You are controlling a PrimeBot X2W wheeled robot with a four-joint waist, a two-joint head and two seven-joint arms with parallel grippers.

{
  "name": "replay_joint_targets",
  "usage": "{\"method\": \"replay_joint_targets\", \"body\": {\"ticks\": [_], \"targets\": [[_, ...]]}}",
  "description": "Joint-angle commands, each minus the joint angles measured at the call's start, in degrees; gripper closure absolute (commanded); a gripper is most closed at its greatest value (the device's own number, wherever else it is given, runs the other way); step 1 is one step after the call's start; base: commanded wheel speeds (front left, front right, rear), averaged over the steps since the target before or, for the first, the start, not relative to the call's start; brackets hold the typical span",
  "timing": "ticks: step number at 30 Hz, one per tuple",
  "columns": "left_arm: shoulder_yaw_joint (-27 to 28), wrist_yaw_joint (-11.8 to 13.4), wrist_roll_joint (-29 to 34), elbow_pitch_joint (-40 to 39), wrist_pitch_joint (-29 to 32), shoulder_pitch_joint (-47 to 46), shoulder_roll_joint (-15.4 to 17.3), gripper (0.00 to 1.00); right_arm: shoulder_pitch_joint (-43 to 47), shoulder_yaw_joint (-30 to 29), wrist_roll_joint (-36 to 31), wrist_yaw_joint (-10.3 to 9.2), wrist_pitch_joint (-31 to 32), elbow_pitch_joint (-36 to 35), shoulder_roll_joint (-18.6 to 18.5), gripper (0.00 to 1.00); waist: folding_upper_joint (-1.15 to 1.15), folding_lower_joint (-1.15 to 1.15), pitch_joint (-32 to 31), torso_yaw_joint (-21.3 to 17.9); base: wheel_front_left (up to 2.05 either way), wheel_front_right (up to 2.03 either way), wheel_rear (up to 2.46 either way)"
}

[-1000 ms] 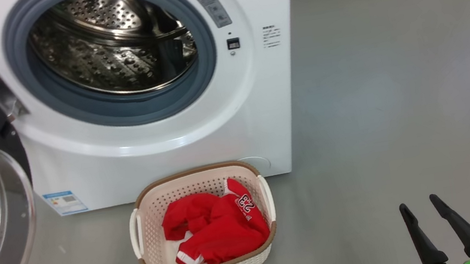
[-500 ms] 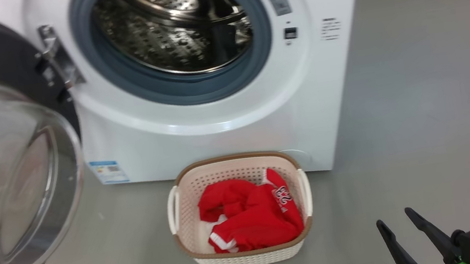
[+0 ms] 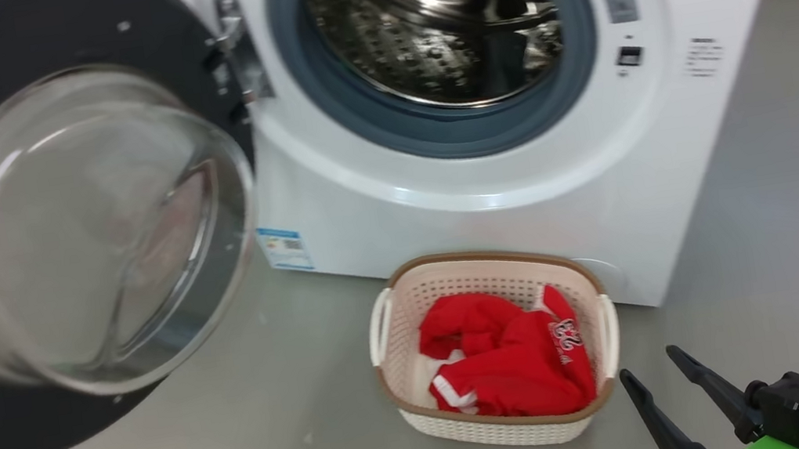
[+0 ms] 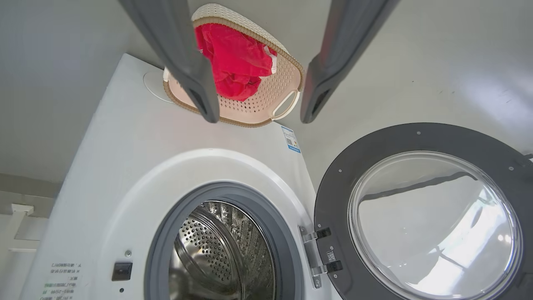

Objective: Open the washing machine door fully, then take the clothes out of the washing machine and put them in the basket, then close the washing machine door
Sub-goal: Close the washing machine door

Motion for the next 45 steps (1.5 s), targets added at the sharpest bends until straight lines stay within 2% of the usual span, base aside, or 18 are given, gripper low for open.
{"method": "replay_joint_targets", "body": {"ticks": [1,7,17,23,29,31,32,35,40,45], "targets": [[1.8,0.6,0.5,-1.5,-0.3,-0.7,0.4,0.0,-2.6,1.7,0.7,0.28,-0.4,-0.9,-0.9,0.0,0.0,0.0,-0.5,4.2,0.0,0.0,0.0],[2.7,1.8,-0.6,-3.0,-0.3,-0.1,0.4,0.0,-5.1,4.5,1.1,0.28,-0.4,-0.4,-1.2,0.0,0.0,0.0,0.4,6.5,0.0,0.0,0.0],[2.7,3.7,-2.7,-5.8,-0.3,1.3,0.4,0.0,-9.1,9.1,2.7,0.28,-0.4,1.5,-2.0,0.0,0.0,0.0,0.9,7.1,0.0,0.0,0.0],[2.3,4.0,-3.0,-6.6,-0.3,1.8,0.4,0.0,-9.2,9.5,3.2,0.28,-0.4,1.9,-2.0,0.0,0.0,0.0,0.6,7.0,0.0,0.0,0.0],[2.3,3.2,-2.9,-7.2,-0.3,1.7,0.4,0.01,-7.9,8.8,3.2,0.28,-0.4,1.6,-1.5,0.0,0.0,0.0,0.1,6.7,0.0,0.0,0.0],[2.5,2.7,-3.4,-7.9,-0.3,1.3,0.4,0.71,-7.4,8.5,3.0,0.28,-0.4,1.4,-1.2,0.0,0.0,0.0,0.0,6.7,0.0,0.0,0.0],[2.8,2.4,-3.8,-8.5,-0.3,1.1,0.4,1.0,-7.2,8.3,2.9,0.28,-0.4,1.4,-1.0,0.0,0.0,0.0,-0.1,6.6,0.0,0.0,0.0],[4.8,1.0,-4.0,-11.7,-0.3,-0.1,0.4,1.0,-6.5,7.7,2.8,0.28,-0.4,1.1,-0.7,0.0,0.0,0.0,-0.1,6.6,0.0,0.0,0.0],[11.5,-3.1,-1.4,-19.3,-0.3,-5.0,1.3,1.0,-5.5,6.8,2.4,0.28,-0.4,0.8,-0.5,0.0,0.0,0.0,0.1,6.5,0.0,0.0,0.0],[17.9,-6.2,-0.2,-23.8,-0.3,-13.3,6.5,1.0,-5.0,5.9,2.0,0.28,-0.4,0.4,-0.5,0.0,0.0,0.0,0.7,6.4,0.0,0.0,0.0]]}}
